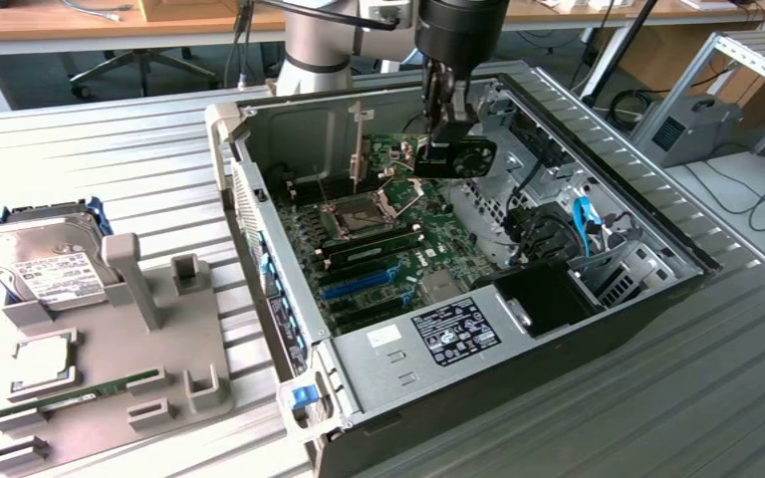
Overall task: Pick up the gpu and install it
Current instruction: 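Insert the gpu into the slot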
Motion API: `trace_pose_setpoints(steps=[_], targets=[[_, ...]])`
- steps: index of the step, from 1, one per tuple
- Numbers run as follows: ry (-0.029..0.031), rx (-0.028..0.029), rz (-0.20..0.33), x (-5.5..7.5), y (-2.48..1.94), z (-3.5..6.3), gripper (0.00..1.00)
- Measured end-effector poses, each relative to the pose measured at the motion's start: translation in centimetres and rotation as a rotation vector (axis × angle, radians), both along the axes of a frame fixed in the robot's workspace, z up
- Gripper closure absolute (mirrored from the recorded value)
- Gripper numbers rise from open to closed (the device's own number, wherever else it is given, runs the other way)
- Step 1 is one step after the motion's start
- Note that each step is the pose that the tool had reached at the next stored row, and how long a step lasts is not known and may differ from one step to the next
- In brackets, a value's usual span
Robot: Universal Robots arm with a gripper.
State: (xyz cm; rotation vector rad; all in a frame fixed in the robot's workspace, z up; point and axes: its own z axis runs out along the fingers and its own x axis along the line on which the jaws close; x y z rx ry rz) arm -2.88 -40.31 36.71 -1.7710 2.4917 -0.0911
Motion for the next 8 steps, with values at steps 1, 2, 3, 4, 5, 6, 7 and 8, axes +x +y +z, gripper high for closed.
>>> trace_pose_setpoints(steps=[1, 2, 3, 4, 5, 6, 7, 8], targets=[[0.0000, 0.0000, 0.003, 0.00, 0.00, 0.00, 0.74], [0.0000, 0.0000, 0.006, 0.00, 0.00, 0.00, 0.74], [0.0000, 0.0000, 0.009, 0.00, 0.00, 0.00, 0.74], [0.0000, 0.0000, 0.012, 0.00, 0.00, 0.00, 0.74], [0.0000, 0.0000, 0.016, 0.00, 0.00, 0.00, 0.74], [0.0000, 0.0000, 0.019, 0.00, 0.00, 0.00, 0.74], [0.0000, -0.0001, 0.023, 0.00, 0.00, 0.00, 0.74], [0.0000, 0.0000, 0.026, 0.00, 0.00, 0.00, 0.74]])
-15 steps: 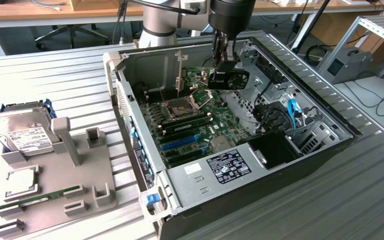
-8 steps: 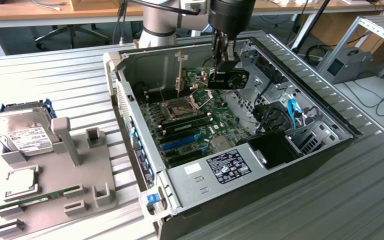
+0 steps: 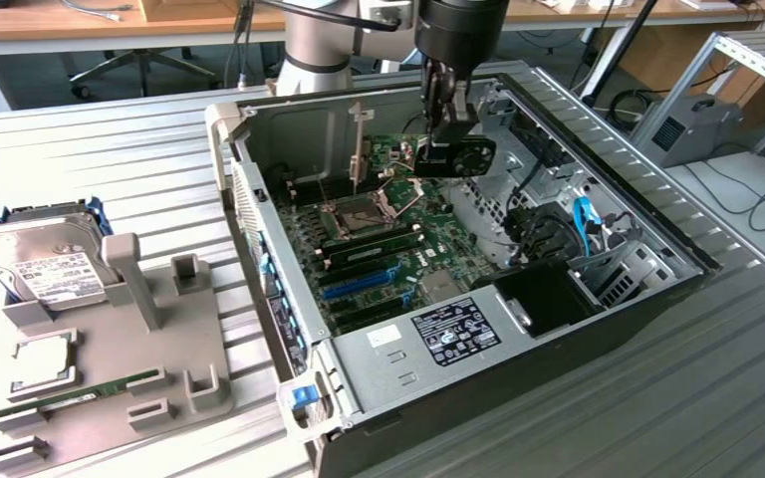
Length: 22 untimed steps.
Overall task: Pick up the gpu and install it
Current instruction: 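Insert the gpu into the slot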
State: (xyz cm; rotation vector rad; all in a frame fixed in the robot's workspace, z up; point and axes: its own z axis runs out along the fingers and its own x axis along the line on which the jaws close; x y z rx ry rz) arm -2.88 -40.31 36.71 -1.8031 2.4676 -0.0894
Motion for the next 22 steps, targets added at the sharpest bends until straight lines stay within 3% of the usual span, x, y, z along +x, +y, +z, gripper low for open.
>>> trace_pose_setpoints(steps=[22], targets=[[0.0001, 0.0000, 0.072, 0.00, 0.00, 0.00, 0.74]])
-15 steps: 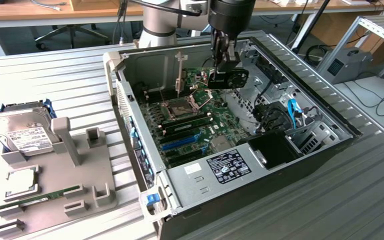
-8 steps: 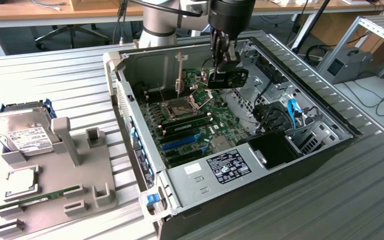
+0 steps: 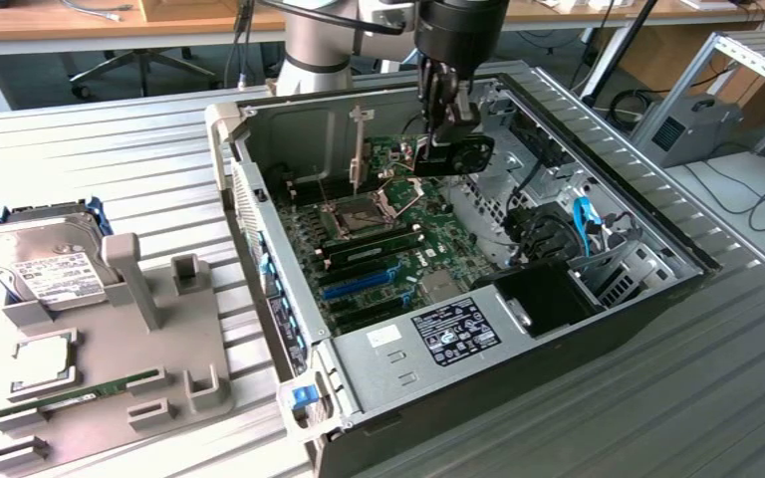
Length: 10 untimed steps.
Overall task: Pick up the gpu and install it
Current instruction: 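Insert the gpu into the slot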
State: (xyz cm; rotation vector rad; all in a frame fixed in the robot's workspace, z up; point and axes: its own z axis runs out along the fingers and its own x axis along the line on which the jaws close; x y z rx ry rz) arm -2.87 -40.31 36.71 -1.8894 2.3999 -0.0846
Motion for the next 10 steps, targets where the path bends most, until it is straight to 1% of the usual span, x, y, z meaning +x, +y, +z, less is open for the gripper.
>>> trace_pose_setpoints(steps=[10], targets=[[0.0000, 0.0000, 0.034, 0.00, 0.00, 0.00, 0.74]])
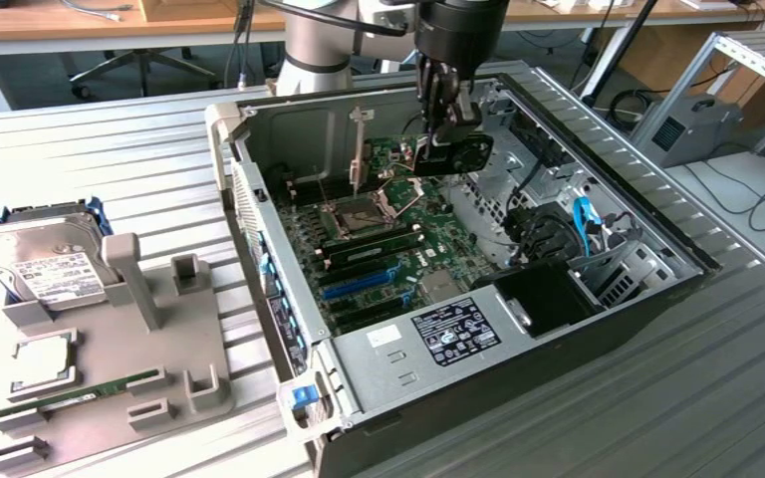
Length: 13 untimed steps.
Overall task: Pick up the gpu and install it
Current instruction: 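Insert the gpu into the slot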
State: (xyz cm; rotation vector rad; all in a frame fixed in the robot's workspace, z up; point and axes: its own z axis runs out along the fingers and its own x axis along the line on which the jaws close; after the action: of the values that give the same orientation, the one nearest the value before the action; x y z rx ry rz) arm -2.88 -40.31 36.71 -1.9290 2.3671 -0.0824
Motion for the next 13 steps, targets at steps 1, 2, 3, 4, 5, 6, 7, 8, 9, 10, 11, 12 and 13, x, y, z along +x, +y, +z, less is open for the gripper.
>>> trace_pose_setpoints(steps=[1, 2, 3, 4, 5, 6, 7, 8, 9, 10, 11, 12, 13], targets=[[0.0000, 0.0000, 0.003, 0.00, 0.00, 0.00, 0.74], [0.0000, 0.0001, 0.005, 0.00, 0.00, 0.00, 0.74], [0.0000, 0.0000, 0.008, 0.00, 0.00, 0.00, 0.74], [0.0000, 0.0000, 0.011, 0.00, 0.00, 0.00, 0.74], [0.0000, 0.0001, 0.014, 0.00, 0.00, 0.00, 0.74], [0.0000, 0.0000, 0.016, 0.00, 0.00, 0.00, 0.74], [0.0000, 0.0000, 0.023, 0.00, 0.00, 0.00, 0.74], [0.0000, 0.0000, 0.025, 0.00, 0.00, 0.00, 0.74], [0.0000, 0.0000, 0.028, 0.00, 0.00, 0.00, 0.74], [0.0000, 0.0000, 0.032, 0.00, 0.00, 0.00, 0.74], [0.0000, 0.0000, 0.035, 0.00, 0.00, 0.00, 0.74], [0.0000, 0.0000, 0.038, 0.00, 0.00, 0.00, 0.74], [0.0000, 0.0000, 0.041, 0.00, 0.00, 0.00, 0.74]])
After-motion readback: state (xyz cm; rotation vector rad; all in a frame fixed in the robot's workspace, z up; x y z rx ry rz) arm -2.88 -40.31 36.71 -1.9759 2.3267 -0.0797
